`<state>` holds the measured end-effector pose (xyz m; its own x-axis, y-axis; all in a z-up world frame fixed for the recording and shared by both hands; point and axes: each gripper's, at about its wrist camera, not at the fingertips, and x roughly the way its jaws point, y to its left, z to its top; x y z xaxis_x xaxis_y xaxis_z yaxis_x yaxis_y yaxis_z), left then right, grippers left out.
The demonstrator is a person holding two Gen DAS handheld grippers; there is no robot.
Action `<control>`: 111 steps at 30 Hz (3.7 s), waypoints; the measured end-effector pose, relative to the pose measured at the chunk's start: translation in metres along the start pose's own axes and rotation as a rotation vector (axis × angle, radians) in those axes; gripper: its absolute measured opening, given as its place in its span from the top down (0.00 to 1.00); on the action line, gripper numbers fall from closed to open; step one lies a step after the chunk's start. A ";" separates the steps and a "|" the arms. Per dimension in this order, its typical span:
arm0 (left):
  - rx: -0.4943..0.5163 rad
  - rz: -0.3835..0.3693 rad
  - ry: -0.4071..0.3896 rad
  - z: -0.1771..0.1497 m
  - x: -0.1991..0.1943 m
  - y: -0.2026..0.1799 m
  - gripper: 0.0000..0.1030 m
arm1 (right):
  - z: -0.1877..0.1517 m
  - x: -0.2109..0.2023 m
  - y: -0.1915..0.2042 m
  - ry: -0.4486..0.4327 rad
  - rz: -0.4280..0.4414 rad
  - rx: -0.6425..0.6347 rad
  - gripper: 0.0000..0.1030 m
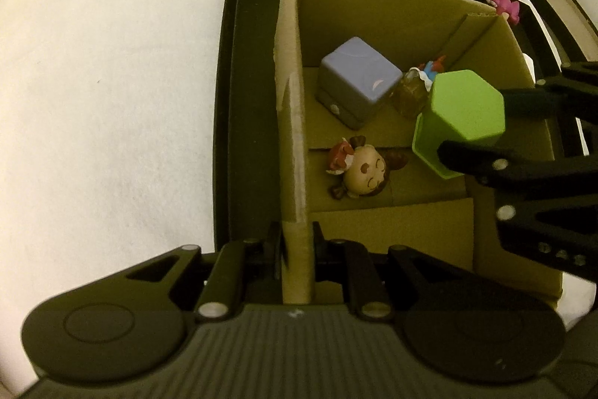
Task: Organize rigid objects
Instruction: 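Lower the green cup into the box beside the doll and open the right gripper, then withdraw the right gripper from the box toward the white charger, then close the right gripper around the white charger on the tray, then lift the white charger with the right gripper and carry it over the box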
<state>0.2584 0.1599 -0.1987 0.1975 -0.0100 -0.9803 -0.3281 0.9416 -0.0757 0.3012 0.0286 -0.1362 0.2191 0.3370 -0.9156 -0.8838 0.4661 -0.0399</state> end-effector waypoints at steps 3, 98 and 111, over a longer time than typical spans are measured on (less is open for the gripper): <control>-0.002 -0.002 -0.001 0.000 0.000 0.001 0.87 | 0.001 0.003 0.008 0.023 -0.027 -0.036 0.54; 0.004 0.012 0.016 0.005 -0.005 -0.003 0.87 | -0.037 -0.047 -0.140 -0.190 -0.146 0.439 0.80; 0.006 0.007 0.018 0.007 -0.007 -0.003 0.87 | 0.003 -0.070 -0.083 -0.233 -0.074 0.252 0.80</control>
<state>0.2649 0.1596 -0.1903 0.1790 -0.0096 -0.9838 -0.3242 0.9435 -0.0682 0.3608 -0.0310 -0.0675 0.3929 0.4590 -0.7969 -0.7385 0.6738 0.0239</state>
